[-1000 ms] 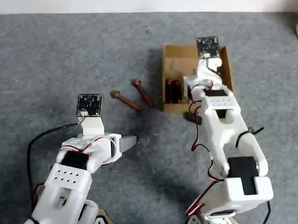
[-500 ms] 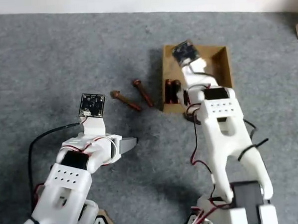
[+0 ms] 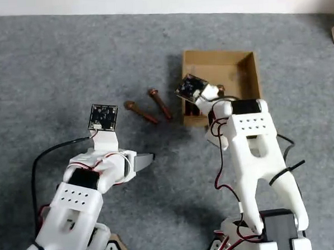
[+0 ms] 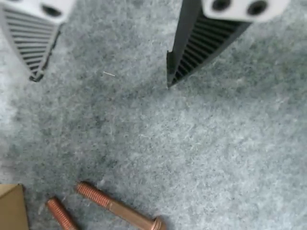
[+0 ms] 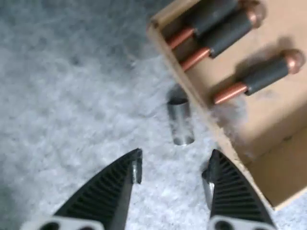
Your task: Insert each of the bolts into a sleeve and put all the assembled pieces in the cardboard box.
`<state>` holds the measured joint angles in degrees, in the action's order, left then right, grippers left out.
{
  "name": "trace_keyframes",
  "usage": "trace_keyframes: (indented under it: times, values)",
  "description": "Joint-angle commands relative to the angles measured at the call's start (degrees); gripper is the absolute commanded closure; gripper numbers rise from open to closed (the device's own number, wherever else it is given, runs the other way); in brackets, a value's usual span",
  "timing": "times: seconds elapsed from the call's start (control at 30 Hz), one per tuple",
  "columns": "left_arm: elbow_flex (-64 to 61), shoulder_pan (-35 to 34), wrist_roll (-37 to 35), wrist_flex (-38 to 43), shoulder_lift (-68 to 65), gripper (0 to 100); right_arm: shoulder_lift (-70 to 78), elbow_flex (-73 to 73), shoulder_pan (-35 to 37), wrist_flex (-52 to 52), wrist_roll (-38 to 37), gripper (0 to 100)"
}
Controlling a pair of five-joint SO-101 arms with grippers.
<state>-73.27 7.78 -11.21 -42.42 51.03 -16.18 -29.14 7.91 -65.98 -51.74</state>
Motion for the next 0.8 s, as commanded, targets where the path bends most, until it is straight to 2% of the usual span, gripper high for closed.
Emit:
trace_keyframes:
  times: [0.0,0.13,0.5,0.77]
  values:
    - [1.5,0.0,0.6,-0.1,0.8,64,-3.0,2.4,0.7,-0.7,-1.0,79.6]
    - [1.5,0.0,0.6,-0.1,0.8,64,-2.5,2.2,0.7,0.2,-1.1,79.6]
    - [1.7,-0.2,0.6,-0.1,0.7,64,-2.5,-10.1,0.7,13.1,-3.1,79.6]
    - [1.7,-0.4,0.6,-0.1,0.8,64,1.7,-10.9,0.5,17.6,-5.2,79.6]
